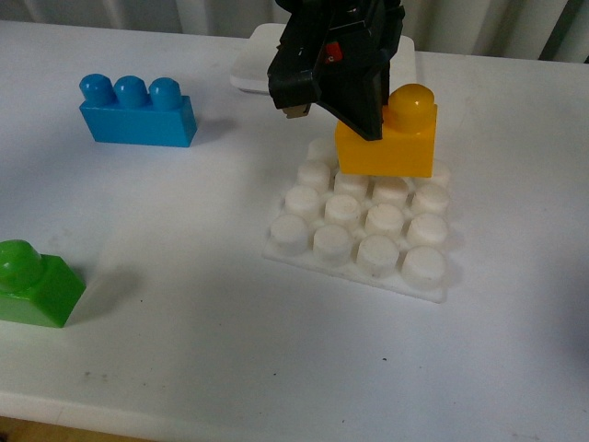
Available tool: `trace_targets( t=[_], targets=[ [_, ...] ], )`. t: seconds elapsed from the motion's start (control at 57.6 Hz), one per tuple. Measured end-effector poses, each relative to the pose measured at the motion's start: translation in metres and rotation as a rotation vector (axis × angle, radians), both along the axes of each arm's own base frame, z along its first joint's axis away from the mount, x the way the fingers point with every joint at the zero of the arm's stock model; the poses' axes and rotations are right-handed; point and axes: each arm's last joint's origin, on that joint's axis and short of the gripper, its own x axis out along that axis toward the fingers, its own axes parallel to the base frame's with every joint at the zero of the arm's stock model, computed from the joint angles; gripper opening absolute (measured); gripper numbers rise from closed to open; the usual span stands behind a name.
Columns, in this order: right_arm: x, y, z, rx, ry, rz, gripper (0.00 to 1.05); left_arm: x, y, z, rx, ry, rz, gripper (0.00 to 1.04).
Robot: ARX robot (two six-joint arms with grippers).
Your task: Insert yellow block into base center
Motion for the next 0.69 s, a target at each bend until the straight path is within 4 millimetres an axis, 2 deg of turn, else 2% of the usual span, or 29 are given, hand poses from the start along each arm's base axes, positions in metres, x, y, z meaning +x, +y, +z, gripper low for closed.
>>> trace_targets(
  t=[0.695],
  targets=[
    [0.0,0.0,0.0,0.0,0.0,0.0,0.96,0.007,-0.008,-0.023,0.068,0.015,-0.014,0.26]
  ],
)
